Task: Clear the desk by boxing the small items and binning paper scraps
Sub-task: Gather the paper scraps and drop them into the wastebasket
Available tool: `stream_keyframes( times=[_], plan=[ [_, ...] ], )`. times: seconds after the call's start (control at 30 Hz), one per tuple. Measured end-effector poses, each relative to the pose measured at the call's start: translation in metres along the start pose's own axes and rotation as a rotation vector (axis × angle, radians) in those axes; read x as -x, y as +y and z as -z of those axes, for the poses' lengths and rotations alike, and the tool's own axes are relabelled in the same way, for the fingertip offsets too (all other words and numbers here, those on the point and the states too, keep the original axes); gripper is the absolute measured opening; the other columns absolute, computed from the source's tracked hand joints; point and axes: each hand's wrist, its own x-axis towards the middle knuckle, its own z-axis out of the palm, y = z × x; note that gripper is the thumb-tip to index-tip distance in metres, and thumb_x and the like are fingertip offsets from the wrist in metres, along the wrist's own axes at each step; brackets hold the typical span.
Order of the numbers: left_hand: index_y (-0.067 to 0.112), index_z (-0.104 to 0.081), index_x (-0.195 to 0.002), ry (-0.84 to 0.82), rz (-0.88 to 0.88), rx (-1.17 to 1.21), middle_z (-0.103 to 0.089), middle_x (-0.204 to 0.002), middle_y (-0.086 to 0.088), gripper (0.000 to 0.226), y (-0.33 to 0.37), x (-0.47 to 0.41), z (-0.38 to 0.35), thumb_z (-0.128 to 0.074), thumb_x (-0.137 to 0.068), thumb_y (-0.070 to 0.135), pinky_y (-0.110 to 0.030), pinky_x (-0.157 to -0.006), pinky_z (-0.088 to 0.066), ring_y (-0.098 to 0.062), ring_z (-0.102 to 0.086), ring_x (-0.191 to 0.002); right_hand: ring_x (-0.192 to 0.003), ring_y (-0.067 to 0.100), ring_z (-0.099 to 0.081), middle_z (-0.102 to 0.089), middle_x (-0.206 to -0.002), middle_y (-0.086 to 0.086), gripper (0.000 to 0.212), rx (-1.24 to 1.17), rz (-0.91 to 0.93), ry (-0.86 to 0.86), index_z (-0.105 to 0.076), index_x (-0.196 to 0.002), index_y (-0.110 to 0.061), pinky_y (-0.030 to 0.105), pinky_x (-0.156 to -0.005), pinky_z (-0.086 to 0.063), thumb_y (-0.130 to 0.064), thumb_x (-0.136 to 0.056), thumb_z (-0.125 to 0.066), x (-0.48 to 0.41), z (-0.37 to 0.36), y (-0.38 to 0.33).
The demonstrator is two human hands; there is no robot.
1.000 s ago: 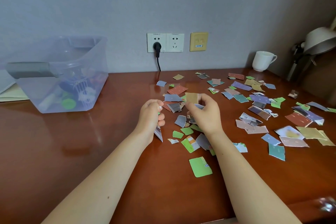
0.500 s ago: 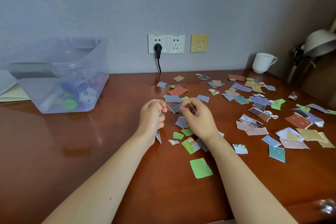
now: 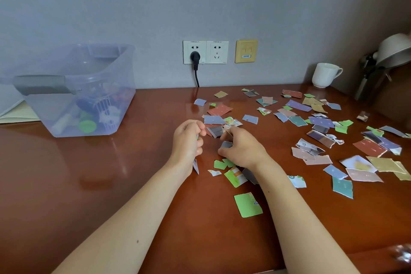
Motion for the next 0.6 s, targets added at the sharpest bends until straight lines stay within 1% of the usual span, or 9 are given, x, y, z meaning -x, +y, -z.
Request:
stream_keyframes(
  times=[0.1,0.17,0.23,0.3,0.33,0.47,0.6],
  plan=[
    [0.011,-0.056,-0.077,-0.007,-0.05,-0.025,-0.049,-0.07,-0.002,0.028,0.002,0.001,-0.002,-0.034,-0.091,0.0,-0.019,-0.041,-0.027,-0.008,-0.032,-0.048,-0.097,0.017,-0.058,-0.058,-0.106,-0.001,0.026,-0.023,0.004,-0.003,-0.055,-0.099,-0.025,0.041,-0.085,-0.054,-0.022,-0.08,-0.072,-0.001,-0.002,0.002],
    [0.01,-0.056,-0.079,-0.018,-0.103,-0.054,-0.049,-0.071,-0.003,0.025,0.001,0.002,-0.004,-0.036,-0.091,0.0,-0.018,-0.041,-0.027,-0.008,-0.032,-0.049,-0.09,0.015,-0.058,-0.057,-0.101,-0.002,0.03,-0.064,0.018,0.027,-0.054,-0.098,-0.024,0.039,-0.08,-0.055,-0.021,-0.077,-0.075,-0.001,-0.002,0.004],
    [0.008,-0.056,-0.079,-0.029,-0.157,-0.092,-0.049,-0.071,-0.004,0.023,-0.001,0.003,-0.005,-0.037,-0.09,0.001,-0.019,-0.041,-0.027,-0.008,-0.033,-0.049,-0.083,0.012,-0.055,-0.054,-0.098,-0.003,0.033,-0.11,0.063,0.062,-0.054,-0.099,-0.023,0.03,-0.07,-0.051,-0.017,-0.075,-0.076,0.001,-0.003,0.006],
    [0.007,-0.057,-0.078,-0.041,-0.193,-0.123,-0.049,-0.072,-0.007,0.021,-0.005,0.004,-0.006,-0.04,-0.089,0.002,-0.019,-0.041,-0.027,-0.007,-0.034,-0.049,-0.075,0.01,-0.051,-0.052,-0.094,-0.005,0.034,-0.127,0.124,0.075,-0.054,-0.099,-0.022,0.02,-0.06,-0.042,-0.011,-0.075,-0.075,0.003,-0.004,0.005],
    [0.006,-0.058,-0.079,-0.05,-0.198,-0.127,-0.048,-0.072,-0.008,0.019,-0.007,0.004,-0.006,-0.042,-0.088,0.003,-0.019,-0.041,-0.027,-0.008,-0.034,-0.049,-0.073,0.009,-0.049,-0.052,-0.092,-0.005,0.034,-0.133,0.151,0.078,-0.055,-0.1,-0.021,0.019,-0.058,-0.04,-0.008,-0.074,-0.074,0.004,-0.005,0.005],
    [0.001,-0.06,-0.085,-0.079,-0.187,-0.126,-0.047,-0.073,-0.008,0.014,-0.011,0.006,-0.009,-0.047,-0.087,0.004,-0.019,-0.041,-0.027,-0.008,-0.034,-0.05,-0.073,0.01,-0.05,-0.056,-0.089,-0.004,0.03,-0.163,0.198,0.092,-0.059,-0.095,-0.019,0.022,-0.061,-0.043,-0.004,-0.073,-0.072,0.006,-0.007,0.007],
    [0.0,-0.064,-0.093,-0.073,-0.169,-0.118,-0.048,-0.074,-0.006,0.016,-0.013,0.005,-0.01,-0.05,-0.09,0.008,-0.019,-0.041,-0.028,-0.008,-0.034,-0.05,-0.077,0.016,-0.055,-0.059,-0.086,-0.003,0.024,-0.158,0.156,0.091,-0.062,-0.092,-0.017,0.032,-0.067,-0.049,-0.009,-0.073,-0.075,0.006,-0.004,0.009]
  ],
)
